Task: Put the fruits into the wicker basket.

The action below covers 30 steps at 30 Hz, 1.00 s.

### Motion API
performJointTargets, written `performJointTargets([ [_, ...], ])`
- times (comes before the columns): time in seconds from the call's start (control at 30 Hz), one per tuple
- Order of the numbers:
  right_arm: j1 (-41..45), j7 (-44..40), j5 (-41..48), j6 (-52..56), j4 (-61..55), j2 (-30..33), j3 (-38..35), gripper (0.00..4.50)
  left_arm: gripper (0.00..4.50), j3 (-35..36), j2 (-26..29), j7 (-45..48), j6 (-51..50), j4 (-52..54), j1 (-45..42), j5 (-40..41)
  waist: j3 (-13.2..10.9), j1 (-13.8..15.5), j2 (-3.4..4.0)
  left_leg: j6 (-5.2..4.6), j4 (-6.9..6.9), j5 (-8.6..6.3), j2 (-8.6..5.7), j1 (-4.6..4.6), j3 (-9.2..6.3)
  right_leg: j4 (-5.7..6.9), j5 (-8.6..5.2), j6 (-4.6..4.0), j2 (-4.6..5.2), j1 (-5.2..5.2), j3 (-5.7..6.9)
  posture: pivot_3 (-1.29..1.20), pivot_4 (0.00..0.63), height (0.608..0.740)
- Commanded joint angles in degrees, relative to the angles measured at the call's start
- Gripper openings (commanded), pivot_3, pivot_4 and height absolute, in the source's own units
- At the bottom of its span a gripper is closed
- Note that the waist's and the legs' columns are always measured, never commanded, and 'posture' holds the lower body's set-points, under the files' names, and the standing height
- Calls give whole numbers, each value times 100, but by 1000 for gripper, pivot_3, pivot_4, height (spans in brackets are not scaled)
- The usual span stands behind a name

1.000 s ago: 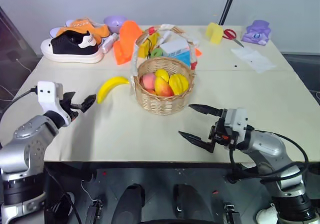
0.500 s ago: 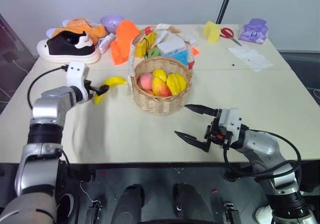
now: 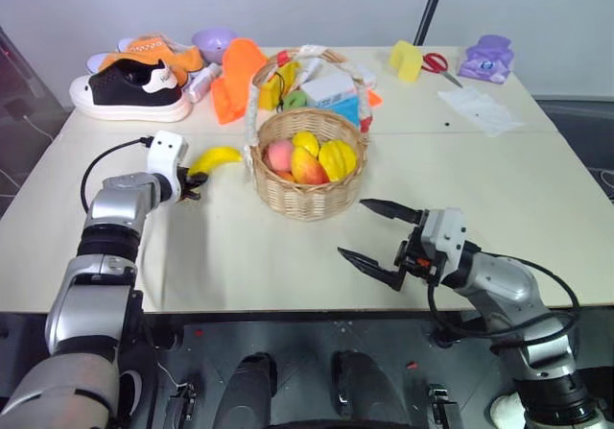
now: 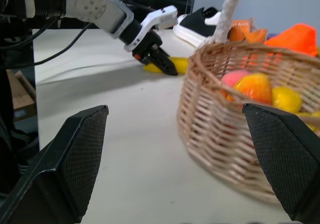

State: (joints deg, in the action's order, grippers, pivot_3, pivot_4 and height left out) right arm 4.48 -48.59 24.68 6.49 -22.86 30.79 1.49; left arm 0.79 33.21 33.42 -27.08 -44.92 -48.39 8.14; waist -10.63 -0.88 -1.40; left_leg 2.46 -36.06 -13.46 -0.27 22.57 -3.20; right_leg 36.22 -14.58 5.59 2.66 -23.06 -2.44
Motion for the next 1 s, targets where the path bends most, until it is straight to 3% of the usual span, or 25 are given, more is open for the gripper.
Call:
performJointTargets([
  [0.03, 188, 20, 33, 5, -44, -3, -67, 4500, 490, 211, 130, -29, 19, 481, 165, 18, 0, 0, 0, 0, 1, 0, 0, 0, 0, 0, 0, 0, 0, -1, 0, 0, 150, 740],
  [0.17, 256, -29, 33, -28, 57, 0, -94, 4500, 490, 606, 396, -189, -429, 1769, 854, 177, 0, -11, 0, 0, 6, 0, 5, 0, -2, 2, 0, 0, 2, -3, 0, 0, 150, 740],
  [0.23, 219, -78, 31, -106, 122, 11, -135, 4500, 490, 1203, 675, 61, -1212, 3063, 1517, 762, -2, -46, -4, 0, 9, 0, 10, 1, -8, 5, 0, 0, 3, -9, -1, 0, 150, 740],
  [0.37, 211, -73, 131, -264, 375, -49, -365, 4500, 490, 2142, 1186, 1208, -1073, 5580, 3021, 1875, -4, -27, -4, 3, 23, -2, 28, 1, -12, 11, -1, -3, 14, -24, -8, 0, 150, 740],
  [0.5, 367, 48, 117, -498, 755, -275, -502, 4500, 490, 2605, 1102, 1307, -1856, 6688, 3298, 3166, -7, 101, 3, 7, 17, -1, 23, 0, -8, -1, -15, -30, 56, -1, 9, 0, 150, 740],
  [0.6, 714, 430, -252, -880, 1348, -606, -510, 4500, 490, 1838, 388, 506, -1831, 6792, 2711, 3017, -7, 136, 13, 6, -6, -1, 13, -20, 10, -16, -16, -31, 65, 40, 14, 0, 150, 740],
  [0.73, 816, 529, -294, -918, 1306, -747, -462, 4500, 490, 979, -419, -640, -2201, 6423, 1876, 2455, -7, 145, 6, 1, -25, 3, 0, -15, 21, -17, -16, -22, 64, 53, 17, 0, 150, 740],
  [0.83, 786, 628, -401, -981, 1308, -772, -459, 4500, 490, 597, -984, -1047, -2259, 6118, 1304, 2339, -6, 129, 5, 1, -14, 3, -12, -11, 24, -12, 4, 30, 60, 40, 12, 0, 150, 740],
  [1.0, 750, 833, -461, -961, 1164, -897, -371, 4500, 490, 218, -1506, -1225, -2242, 5572, 785, 2191, -6, 18, 7, 2, 6, 3, -5, -6, 29, -5, 1, 35, 41, 23, 14, 0, 150, 740],
])
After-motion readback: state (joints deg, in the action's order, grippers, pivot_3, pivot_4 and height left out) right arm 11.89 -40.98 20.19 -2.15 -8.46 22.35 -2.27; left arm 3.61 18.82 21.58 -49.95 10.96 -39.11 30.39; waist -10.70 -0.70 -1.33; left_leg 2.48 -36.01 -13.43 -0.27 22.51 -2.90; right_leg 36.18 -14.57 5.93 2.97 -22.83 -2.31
